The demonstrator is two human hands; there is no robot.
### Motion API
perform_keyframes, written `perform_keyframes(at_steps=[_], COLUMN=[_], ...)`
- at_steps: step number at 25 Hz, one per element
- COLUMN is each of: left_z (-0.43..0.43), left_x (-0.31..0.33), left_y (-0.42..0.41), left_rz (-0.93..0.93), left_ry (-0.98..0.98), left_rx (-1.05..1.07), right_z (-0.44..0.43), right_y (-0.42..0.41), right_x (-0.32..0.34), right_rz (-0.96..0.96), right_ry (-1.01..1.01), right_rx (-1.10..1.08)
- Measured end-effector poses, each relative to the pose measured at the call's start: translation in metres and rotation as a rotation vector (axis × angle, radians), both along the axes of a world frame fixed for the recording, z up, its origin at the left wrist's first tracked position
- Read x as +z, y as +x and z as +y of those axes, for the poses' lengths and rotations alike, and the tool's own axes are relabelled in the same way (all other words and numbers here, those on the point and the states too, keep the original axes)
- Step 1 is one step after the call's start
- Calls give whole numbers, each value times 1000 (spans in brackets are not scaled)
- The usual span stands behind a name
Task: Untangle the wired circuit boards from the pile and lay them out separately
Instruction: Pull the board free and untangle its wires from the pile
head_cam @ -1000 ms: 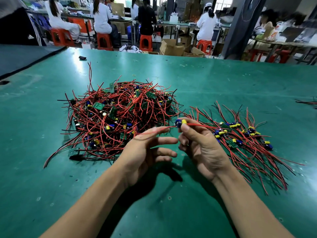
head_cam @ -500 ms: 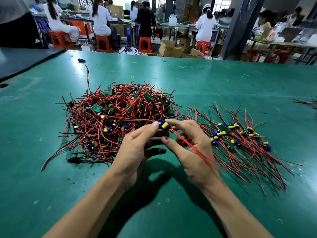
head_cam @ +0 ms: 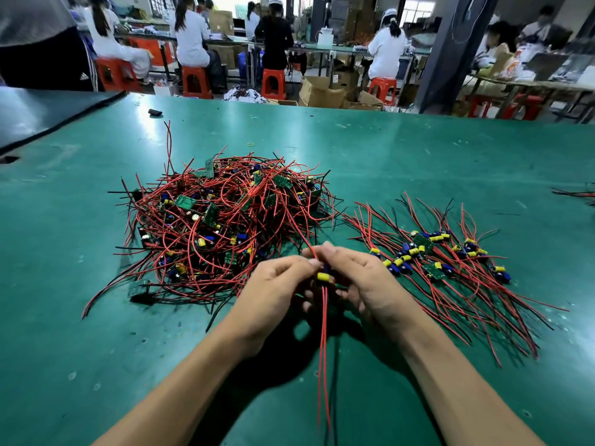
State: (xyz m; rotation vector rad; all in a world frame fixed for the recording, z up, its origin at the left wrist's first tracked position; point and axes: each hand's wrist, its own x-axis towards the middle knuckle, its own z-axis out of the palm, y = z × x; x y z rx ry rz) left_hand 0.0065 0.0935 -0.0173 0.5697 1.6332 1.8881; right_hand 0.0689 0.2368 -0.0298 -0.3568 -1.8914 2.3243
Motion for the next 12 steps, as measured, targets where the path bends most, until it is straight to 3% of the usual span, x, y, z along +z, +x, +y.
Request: perform_keyframes(at_steps=[5,12], left_z=[0,3], left_x=[-2,-5], left_y=[0,-1], left_rz=[-52,-127], left_ry=[-7,28], left_rx=[-72,-39], right_z=[-2,1], right_y=[1,0], right_x=[4,6], right_rz=[-1,-7], right_ry=[-226,-198], right_rx=[31,-75])
